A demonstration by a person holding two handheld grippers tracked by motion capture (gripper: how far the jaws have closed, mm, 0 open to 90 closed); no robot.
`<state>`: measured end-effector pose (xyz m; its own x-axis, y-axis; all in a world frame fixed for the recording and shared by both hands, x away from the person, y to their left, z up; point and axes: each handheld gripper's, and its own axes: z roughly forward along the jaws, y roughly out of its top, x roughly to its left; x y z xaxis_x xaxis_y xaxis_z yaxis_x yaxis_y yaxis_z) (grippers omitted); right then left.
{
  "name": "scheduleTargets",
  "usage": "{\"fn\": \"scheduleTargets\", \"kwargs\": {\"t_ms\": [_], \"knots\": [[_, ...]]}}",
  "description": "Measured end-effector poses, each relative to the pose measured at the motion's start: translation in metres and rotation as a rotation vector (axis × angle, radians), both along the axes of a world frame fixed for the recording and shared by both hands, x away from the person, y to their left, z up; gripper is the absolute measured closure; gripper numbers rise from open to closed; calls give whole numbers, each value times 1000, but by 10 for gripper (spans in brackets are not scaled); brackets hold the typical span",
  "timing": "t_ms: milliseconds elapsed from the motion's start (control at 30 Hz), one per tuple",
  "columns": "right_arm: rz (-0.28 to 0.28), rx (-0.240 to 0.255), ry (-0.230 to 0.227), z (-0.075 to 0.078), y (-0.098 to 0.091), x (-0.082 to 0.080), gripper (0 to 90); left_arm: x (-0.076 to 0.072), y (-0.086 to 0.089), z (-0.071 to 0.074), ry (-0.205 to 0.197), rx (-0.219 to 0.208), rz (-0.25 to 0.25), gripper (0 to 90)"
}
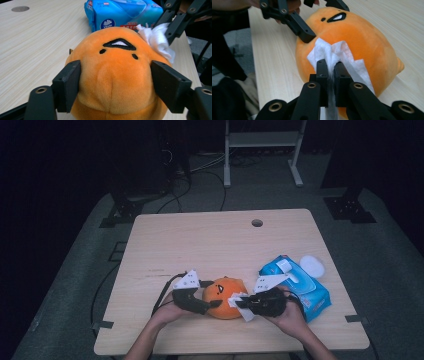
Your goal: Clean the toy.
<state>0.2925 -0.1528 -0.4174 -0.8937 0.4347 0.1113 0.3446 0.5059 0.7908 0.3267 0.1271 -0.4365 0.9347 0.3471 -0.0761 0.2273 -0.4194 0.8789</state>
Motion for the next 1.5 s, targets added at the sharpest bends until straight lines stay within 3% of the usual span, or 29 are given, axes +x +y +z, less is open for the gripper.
{"fn": "scheduleTargets", "kwargs": {"t_ms": [33, 133, 200, 300, 400, 467, 667, 700, 833, 900, 967, 1033, 1167, 1233, 1300, 1433, 1500], "knots": [[-6, 9, 8, -2, -2, 1, 837, -1, 4, 7, 5, 1, 6, 182], [-18, 17, 12, -2, -6, 3, 837, -3, 8, 10, 9, 7, 3, 182], [-31, 28, 20, -1, -8, 4, 837, -4, 5, 4, 13, 35, -6, 229], [-24, 33, 9, 2, -3, 0, 837, -3, 1, 2, 13, 30, -5, 248], [3, 66, 17, 4, 4, -2, 837, -4, -6, 2, -20, 36, -12, 257], [9, 39, -14, 6, 10, -3, 837, -5, -7, 1, -40, 53, -6, 279], [-58, 16, -37, 5, -7, 6, 837, -2, -3, 1, -15, 32, 17, 260], [-102, 15, -24, 2, -19, 12, 837, -2, -4, 1, -17, 31, 14, 249], [-133, 5, -17, -1, -28, 16, 837, -2, -4, 0, -17, 29, 14, 249], [-125, 6, -2, -2, -29, 17, 837, -1, -4, 0, -10, 26, 14, 243], [-111, -5, -2, -3, -25, 15, 837, 0, -3, -1, 37, -4, 18, 208], [-80, 24, 29, -3, -21, 12, 837, 2, -4, -3, 69, -21, 24, 169], [-21, 59, 29, 1, -10, 3, 836, -2, -9, -1, 24, -10, 14, 226], [6, 54, -12, 7, 1, -3, 837, -8, -16, 1, -30, 20, -9, 255], [-13, 40, -55, 11, 6, -3, 837, -12, -21, 3, -70, 58, -15, 270], [-66, 49, -59, 12, -8, 3, 837, -12, -18, 2, -70, 55, -19, 257], [-81, 36, -67, 11, -12, 5, 838, -9, -16, 1, -25, 12, 8, 222]]}}
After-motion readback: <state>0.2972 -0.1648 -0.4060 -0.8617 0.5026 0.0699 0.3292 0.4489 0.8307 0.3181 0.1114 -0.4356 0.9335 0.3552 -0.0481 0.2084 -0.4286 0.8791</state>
